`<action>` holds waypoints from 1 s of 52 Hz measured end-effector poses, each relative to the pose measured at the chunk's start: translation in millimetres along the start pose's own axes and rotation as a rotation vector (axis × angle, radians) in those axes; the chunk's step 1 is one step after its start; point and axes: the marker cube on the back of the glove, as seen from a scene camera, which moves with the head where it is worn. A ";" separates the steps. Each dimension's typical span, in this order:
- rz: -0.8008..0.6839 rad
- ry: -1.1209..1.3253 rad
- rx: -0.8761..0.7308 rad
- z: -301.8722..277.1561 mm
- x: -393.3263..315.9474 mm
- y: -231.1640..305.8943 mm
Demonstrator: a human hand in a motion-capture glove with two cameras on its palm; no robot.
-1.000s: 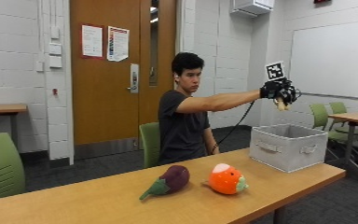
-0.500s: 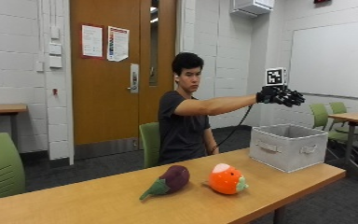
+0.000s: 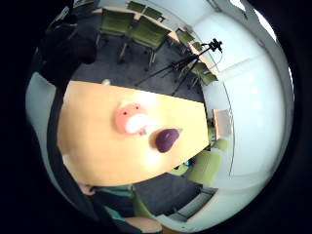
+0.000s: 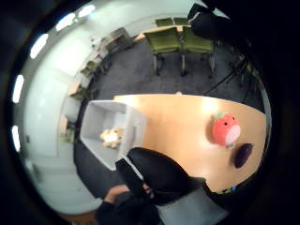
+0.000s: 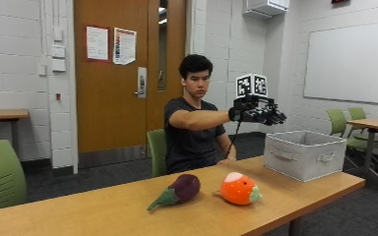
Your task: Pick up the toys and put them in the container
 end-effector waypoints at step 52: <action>0.181 -0.063 -0.420 235.2 85.6 28.9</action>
